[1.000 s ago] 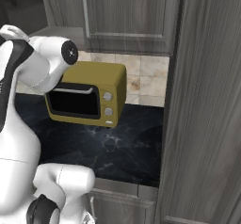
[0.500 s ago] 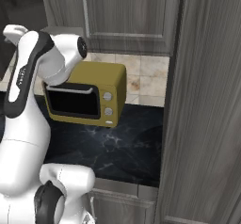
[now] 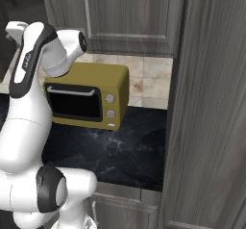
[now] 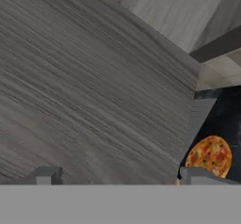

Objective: Open the cabinet. Pick the sponge and place it next to the sink. Then close the cabinet.

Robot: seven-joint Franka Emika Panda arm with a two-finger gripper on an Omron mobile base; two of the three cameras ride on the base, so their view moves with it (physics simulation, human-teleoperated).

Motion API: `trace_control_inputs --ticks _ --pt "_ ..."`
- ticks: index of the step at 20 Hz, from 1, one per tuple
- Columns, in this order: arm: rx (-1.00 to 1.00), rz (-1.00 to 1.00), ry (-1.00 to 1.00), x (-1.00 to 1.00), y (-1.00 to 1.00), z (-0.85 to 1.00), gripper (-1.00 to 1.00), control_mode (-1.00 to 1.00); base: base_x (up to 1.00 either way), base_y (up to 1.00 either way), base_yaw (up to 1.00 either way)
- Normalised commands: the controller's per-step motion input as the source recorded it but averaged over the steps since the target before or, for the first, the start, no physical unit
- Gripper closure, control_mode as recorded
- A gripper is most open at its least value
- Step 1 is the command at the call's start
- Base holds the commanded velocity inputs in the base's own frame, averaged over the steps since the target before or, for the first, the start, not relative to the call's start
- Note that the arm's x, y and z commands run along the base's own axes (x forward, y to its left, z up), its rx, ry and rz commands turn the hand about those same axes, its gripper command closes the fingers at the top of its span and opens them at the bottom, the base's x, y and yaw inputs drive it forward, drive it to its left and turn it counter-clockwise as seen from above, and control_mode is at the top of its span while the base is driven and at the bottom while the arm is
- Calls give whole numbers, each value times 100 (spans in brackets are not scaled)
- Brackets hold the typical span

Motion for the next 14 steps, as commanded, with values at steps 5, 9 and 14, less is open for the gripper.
trace_control_inputs --ticks 5,9,14 --pt "0 3 0 10 39 -6 -100 -100 0 0 0" --pt "0 12 0 -11 60 -4 -100 -100 0 0 0" --pt "0 12 0 -18 59 0 -100 -100 0 0 0"
